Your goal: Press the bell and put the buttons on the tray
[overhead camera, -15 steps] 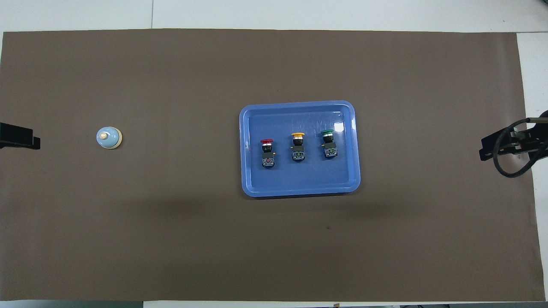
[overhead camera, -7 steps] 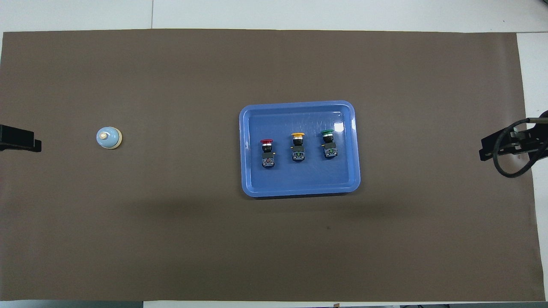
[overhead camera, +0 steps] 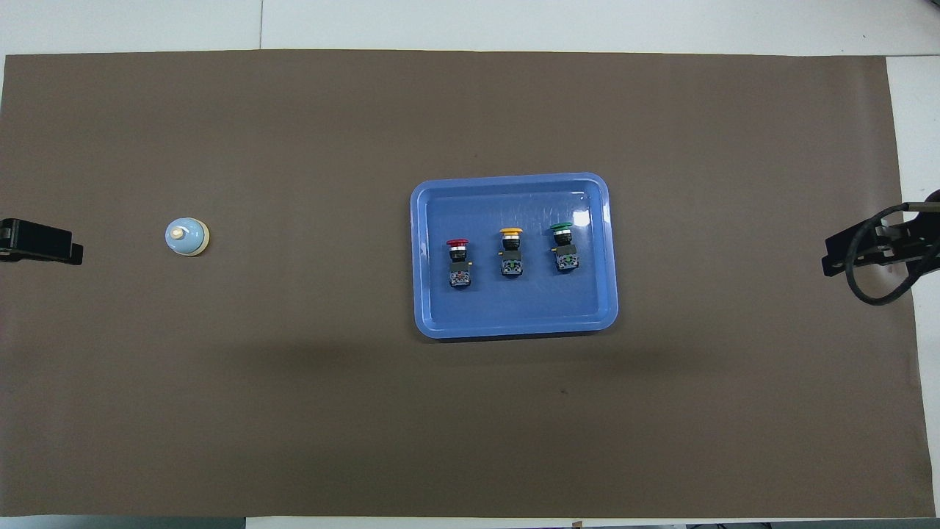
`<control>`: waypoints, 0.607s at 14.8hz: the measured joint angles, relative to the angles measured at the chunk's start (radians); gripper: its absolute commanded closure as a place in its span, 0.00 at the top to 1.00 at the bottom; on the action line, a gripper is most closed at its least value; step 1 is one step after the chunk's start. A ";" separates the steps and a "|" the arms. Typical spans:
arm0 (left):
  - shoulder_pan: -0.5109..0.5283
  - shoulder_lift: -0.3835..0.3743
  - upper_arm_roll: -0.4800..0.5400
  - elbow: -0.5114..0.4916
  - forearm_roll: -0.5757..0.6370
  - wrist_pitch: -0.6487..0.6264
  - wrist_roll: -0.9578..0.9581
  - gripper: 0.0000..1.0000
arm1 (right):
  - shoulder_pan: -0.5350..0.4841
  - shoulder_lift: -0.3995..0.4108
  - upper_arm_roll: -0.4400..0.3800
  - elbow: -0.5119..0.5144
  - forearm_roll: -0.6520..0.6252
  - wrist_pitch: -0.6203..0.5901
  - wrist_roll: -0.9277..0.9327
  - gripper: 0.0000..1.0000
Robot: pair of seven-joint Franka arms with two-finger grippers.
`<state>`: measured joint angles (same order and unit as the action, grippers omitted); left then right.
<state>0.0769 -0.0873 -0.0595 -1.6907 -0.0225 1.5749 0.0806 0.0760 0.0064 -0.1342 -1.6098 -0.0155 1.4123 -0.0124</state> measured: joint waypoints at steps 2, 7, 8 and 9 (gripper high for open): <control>-0.006 0.000 0.000 0.000 0.000 0.000 0.003 1.00 | 0.000 0.000 0.000 0.000 0.000 0.000 0.000 1.00; -0.009 0.000 0.000 0.000 0.000 -0.003 0.054 1.00 | 0.000 0.000 0.000 0.000 0.000 0.000 0.000 1.00; -0.009 0.000 0.000 0.000 0.000 -0.005 0.077 1.00 | 0.000 0.000 0.000 0.000 0.000 0.000 0.000 1.00; -0.009 0.000 0.000 0.000 0.000 -0.005 0.091 1.00 | 0.000 0.000 0.000 0.000 0.000 0.000 0.000 1.00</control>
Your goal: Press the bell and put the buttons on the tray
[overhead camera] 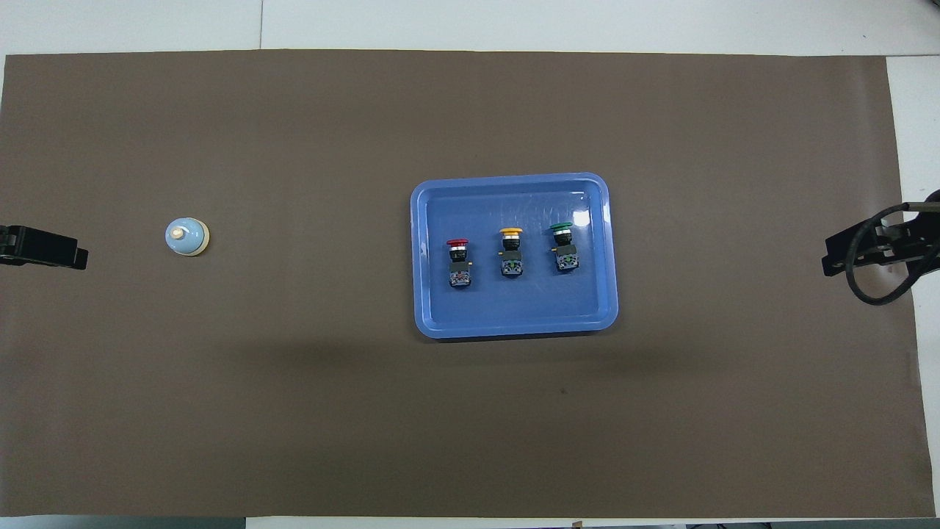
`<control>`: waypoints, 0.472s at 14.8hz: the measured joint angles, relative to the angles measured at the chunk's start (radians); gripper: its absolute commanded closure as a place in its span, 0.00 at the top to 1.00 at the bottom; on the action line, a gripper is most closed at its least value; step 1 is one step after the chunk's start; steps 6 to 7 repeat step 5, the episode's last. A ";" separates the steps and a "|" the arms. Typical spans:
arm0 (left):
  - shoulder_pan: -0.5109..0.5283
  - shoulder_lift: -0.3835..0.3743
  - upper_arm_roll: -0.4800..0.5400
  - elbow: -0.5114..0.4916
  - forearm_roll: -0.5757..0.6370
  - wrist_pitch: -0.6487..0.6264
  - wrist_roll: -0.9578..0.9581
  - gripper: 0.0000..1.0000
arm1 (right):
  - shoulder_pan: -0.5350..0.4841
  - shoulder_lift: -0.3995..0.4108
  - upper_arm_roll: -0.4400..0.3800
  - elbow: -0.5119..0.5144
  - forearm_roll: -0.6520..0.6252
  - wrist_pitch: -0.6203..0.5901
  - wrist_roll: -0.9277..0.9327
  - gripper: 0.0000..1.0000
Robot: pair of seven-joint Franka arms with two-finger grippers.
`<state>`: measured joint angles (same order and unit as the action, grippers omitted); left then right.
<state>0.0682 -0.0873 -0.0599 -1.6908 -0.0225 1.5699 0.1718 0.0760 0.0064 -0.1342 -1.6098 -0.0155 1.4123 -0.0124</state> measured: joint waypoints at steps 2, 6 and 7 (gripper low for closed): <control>0.000 0.000 0.000 0.000 0.000 0.000 0.013 1.00 | 0.000 0.000 0.000 0.000 0.000 0.000 0.000 1.00; 0.000 0.000 0.000 0.000 0.000 0.000 0.016 1.00 | 0.000 0.000 0.000 0.000 0.000 0.000 0.000 1.00; 0.000 0.000 0.000 0.000 0.000 0.000 0.016 1.00 | 0.000 0.000 0.000 0.000 0.000 0.000 0.000 1.00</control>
